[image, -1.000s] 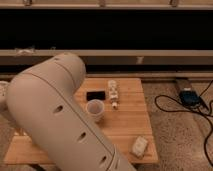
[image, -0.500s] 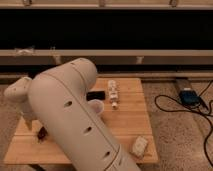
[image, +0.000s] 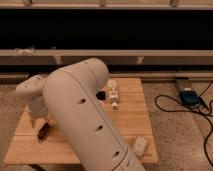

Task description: Place the pepper on the white sponge

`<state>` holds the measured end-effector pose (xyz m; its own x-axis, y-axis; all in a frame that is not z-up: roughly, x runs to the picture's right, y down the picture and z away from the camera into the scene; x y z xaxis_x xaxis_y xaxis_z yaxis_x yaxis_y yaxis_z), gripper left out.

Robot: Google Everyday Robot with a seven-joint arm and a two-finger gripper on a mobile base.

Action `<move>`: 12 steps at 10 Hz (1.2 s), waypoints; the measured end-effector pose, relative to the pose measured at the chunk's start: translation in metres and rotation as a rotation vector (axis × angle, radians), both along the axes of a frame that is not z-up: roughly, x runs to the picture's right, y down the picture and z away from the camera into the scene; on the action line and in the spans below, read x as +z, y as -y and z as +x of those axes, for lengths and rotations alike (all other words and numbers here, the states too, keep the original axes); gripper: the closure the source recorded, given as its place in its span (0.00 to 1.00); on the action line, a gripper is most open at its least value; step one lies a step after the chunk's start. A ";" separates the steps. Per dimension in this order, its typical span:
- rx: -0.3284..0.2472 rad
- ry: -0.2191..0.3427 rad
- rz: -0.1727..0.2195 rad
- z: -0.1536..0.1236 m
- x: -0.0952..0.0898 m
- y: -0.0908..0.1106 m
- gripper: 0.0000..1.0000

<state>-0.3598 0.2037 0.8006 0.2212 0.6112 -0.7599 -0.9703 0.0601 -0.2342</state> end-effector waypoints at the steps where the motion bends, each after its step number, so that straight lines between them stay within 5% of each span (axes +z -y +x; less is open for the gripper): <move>1: -0.001 0.001 0.001 -0.001 0.001 -0.001 0.35; 8: -0.033 -0.031 0.003 0.008 0.009 -0.013 0.36; 12: -0.057 -0.020 0.007 0.013 0.008 -0.016 0.71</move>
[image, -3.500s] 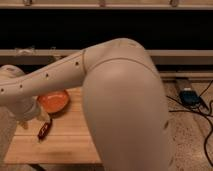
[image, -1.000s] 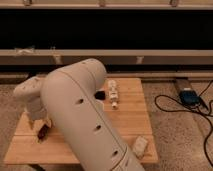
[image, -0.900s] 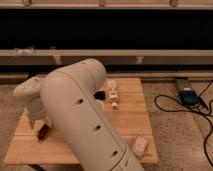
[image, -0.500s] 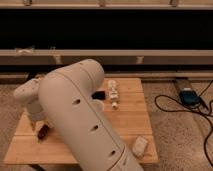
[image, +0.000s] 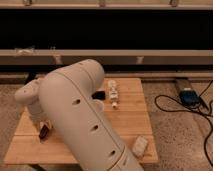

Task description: Place the pepper on the white sponge

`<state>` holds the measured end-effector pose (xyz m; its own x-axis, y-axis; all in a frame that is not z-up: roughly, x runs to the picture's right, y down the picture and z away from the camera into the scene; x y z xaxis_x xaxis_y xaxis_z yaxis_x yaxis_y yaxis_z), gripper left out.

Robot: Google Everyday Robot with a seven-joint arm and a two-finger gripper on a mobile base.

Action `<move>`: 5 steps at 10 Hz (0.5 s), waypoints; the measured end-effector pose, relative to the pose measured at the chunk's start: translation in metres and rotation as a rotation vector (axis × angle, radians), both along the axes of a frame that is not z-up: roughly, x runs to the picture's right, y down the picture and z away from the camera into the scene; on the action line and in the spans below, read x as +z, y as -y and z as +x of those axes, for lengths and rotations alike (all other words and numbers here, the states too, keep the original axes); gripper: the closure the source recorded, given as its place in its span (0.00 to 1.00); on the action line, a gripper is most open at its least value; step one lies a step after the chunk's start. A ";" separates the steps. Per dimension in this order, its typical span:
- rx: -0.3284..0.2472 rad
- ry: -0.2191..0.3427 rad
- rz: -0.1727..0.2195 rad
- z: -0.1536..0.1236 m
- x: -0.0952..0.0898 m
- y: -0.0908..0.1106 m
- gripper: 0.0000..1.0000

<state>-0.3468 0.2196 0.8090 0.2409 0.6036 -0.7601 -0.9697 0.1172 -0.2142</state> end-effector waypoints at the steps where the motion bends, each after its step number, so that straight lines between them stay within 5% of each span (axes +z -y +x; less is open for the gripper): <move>1: 0.002 0.017 0.002 0.001 -0.003 0.003 0.81; 3: 0.019 0.063 0.007 0.003 -0.019 0.017 0.98; 5: 0.040 0.114 0.030 0.013 -0.047 0.043 1.00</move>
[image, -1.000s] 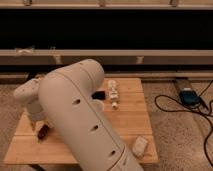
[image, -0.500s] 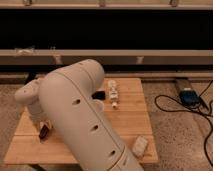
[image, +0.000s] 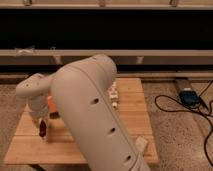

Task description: Place the pepper on the white sponge

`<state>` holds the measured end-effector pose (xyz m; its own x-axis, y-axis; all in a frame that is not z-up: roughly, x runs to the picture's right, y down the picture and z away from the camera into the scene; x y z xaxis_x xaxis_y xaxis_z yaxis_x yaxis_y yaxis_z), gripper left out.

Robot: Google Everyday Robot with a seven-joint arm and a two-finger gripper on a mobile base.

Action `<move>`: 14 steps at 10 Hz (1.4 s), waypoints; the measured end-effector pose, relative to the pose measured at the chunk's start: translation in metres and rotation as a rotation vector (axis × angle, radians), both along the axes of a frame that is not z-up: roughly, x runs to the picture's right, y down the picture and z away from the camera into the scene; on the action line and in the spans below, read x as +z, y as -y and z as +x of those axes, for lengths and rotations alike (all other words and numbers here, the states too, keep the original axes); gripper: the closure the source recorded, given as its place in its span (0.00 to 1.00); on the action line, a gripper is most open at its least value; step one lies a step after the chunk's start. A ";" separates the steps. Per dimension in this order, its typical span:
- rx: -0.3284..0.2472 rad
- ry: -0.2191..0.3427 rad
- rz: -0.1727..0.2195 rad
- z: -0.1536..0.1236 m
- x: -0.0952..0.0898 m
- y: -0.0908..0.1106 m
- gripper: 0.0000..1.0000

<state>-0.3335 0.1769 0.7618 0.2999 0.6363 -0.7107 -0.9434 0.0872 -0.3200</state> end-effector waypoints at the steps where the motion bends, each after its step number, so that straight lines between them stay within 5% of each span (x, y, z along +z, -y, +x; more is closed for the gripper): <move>1: 0.019 0.030 0.014 0.011 -0.019 0.019 1.00; 3: 0.050 0.066 0.028 0.045 -0.046 0.046 1.00; 7: 0.113 0.066 0.041 0.155 -0.059 0.071 1.00; 8: 0.127 0.061 0.067 0.198 -0.061 0.076 0.92; 9: 0.120 0.070 0.087 0.210 -0.064 0.075 0.80; 11: 0.082 0.105 0.126 0.209 -0.074 0.070 0.60; 14: -0.010 0.187 0.196 0.165 -0.100 0.058 0.32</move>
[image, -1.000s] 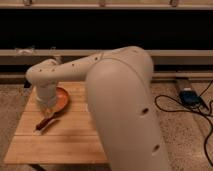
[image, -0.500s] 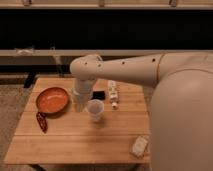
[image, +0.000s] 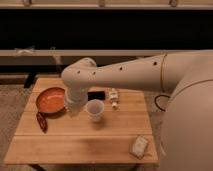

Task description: Place the pepper on the white sponge

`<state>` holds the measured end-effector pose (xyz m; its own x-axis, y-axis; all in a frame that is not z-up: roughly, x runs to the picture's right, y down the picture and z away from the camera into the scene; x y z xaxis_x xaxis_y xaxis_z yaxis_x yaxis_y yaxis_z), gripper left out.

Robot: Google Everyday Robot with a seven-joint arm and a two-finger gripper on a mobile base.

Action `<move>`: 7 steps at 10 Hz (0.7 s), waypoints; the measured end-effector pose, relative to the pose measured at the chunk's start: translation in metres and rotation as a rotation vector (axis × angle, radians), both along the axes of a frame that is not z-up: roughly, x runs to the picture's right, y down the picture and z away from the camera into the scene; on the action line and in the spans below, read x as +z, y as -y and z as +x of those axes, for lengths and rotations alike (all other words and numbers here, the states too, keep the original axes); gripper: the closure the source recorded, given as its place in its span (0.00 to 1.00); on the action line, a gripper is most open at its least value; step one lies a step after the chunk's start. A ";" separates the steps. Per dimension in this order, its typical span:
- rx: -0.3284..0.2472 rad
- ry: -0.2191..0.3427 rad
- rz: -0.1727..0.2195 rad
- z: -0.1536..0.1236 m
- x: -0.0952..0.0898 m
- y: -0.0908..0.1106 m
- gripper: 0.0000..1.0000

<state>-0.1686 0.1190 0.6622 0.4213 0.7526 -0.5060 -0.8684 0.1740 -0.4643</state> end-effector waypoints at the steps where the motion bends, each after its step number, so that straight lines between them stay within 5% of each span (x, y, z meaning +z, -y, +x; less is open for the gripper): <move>1: -0.050 0.029 0.036 -0.032 -0.011 -0.005 0.22; 4: -0.180 0.083 0.101 -0.116 -0.036 -0.023 0.20; 7: -0.280 0.081 0.115 -0.177 -0.022 -0.026 0.20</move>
